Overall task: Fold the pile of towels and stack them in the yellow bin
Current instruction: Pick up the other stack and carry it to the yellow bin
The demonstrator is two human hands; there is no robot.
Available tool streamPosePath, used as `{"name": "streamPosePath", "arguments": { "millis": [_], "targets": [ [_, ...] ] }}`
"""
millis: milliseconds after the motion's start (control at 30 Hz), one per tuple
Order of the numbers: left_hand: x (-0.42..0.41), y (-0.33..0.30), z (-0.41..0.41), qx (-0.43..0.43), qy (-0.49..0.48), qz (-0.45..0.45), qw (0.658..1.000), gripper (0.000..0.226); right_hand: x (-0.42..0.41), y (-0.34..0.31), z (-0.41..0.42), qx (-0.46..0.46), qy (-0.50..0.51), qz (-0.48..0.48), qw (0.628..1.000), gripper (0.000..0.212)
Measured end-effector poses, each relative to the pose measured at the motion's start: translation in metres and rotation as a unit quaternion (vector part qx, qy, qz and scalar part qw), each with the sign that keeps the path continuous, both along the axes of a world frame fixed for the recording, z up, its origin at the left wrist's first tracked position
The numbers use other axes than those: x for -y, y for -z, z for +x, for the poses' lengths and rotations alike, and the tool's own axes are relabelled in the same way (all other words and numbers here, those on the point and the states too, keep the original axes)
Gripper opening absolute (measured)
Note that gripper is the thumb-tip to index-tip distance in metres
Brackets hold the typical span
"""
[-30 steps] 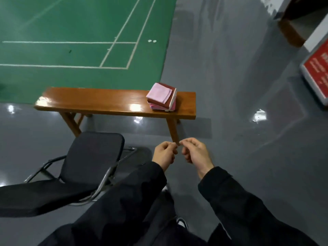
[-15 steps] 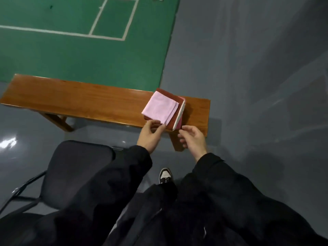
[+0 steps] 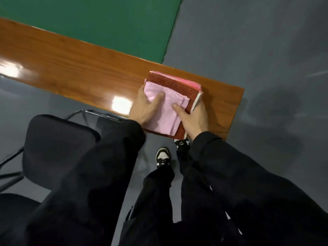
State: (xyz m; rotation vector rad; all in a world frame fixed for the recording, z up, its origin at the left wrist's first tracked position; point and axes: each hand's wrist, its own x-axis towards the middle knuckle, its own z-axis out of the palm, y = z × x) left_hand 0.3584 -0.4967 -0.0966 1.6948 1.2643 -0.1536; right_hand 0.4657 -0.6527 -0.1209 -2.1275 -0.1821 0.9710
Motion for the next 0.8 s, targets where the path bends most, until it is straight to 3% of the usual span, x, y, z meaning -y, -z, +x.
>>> {"name": "streamPosePath", "arguments": {
  "millis": [33,100,233,333,433,500,633,800],
  "targets": [
    [0.006,-0.002,0.001,0.015,-0.022,0.004,1.000,0.064,-0.003,-0.009,0.002,0.039,-0.011,0.007,0.999,0.070],
    [0.018,-0.006,0.001,0.050,-0.056,0.022,0.997,0.049,-0.004,-0.013,0.001,0.073,-0.003,0.038,0.997,0.061],
    [0.022,-0.002,0.000,0.051,-0.070,0.066,0.994,0.046,-0.008,-0.006,0.003,0.034,0.047,0.023,0.998,0.086],
    [0.009,0.004,-0.001,0.127,-0.140,-0.111,0.976,0.072,-0.014,0.000,0.015,-0.096,0.091,0.037,0.990,0.102],
    [-0.004,0.011,-0.007,0.163,-0.126,-0.252,0.946,0.067,-0.019,0.004,0.026,-0.214,0.101,0.106,0.966,0.088],
    [-0.005,0.015,-0.011,0.168,-0.116,-0.288,0.936,0.060,-0.013,0.009,0.036,-0.267,0.078,0.126,0.952,0.086],
    [0.008,0.013,-0.030,0.174,-0.201,-0.339,0.902,0.065,0.009,0.012,0.044,-0.387,0.044,0.119,0.913,0.088],
    [0.040,0.020,-0.055,0.170,-0.238,-0.405,0.866,0.068,0.021,0.000,0.032,-0.403,-0.005,0.063,0.913,0.081]
  ]
}}
